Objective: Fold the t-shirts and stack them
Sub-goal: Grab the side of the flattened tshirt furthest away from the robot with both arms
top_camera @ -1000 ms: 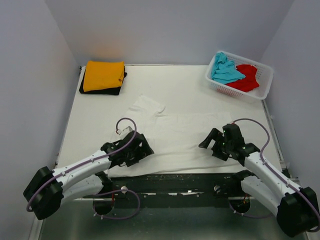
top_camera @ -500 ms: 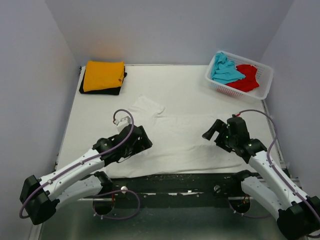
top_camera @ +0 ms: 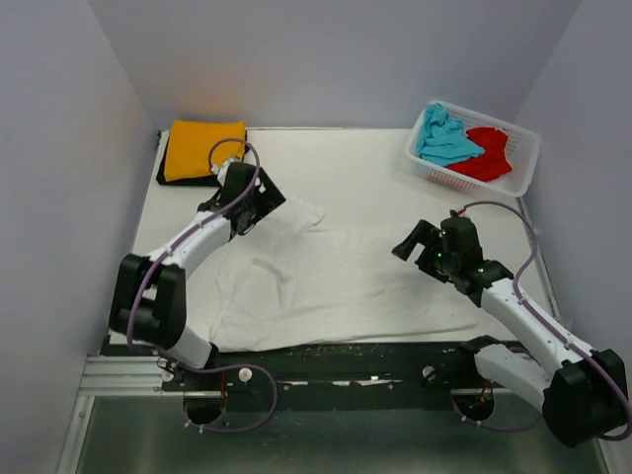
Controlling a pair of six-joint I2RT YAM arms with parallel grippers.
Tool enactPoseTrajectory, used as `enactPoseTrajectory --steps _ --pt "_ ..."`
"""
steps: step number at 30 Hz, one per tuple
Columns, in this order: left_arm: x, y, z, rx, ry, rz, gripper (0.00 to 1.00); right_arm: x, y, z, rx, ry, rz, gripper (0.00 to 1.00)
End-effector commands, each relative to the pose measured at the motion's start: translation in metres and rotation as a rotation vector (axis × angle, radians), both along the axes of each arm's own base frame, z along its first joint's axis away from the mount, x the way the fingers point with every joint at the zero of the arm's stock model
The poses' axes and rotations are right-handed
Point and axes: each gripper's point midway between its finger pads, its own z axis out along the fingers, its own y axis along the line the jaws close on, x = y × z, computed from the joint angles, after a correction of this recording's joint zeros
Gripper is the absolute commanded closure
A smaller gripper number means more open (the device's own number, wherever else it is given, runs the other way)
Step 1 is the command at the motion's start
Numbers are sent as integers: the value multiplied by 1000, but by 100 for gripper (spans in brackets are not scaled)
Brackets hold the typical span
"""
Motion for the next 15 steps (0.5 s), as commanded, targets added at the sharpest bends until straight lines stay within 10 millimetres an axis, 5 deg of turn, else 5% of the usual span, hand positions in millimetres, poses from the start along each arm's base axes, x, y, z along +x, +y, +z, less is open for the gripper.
enactPoseTrajectory --steps 1,8,15 --pt "86 -10 13 -116 -78 -27 1 7 7 -3 11 -23 38 0" --pt "138 9 -24 -29 118 139 1 10 7 -6 -3 -14 44 0" --pt "136 16 -50 37 235 164 1 9 3 -7 -17 -21 33 0"
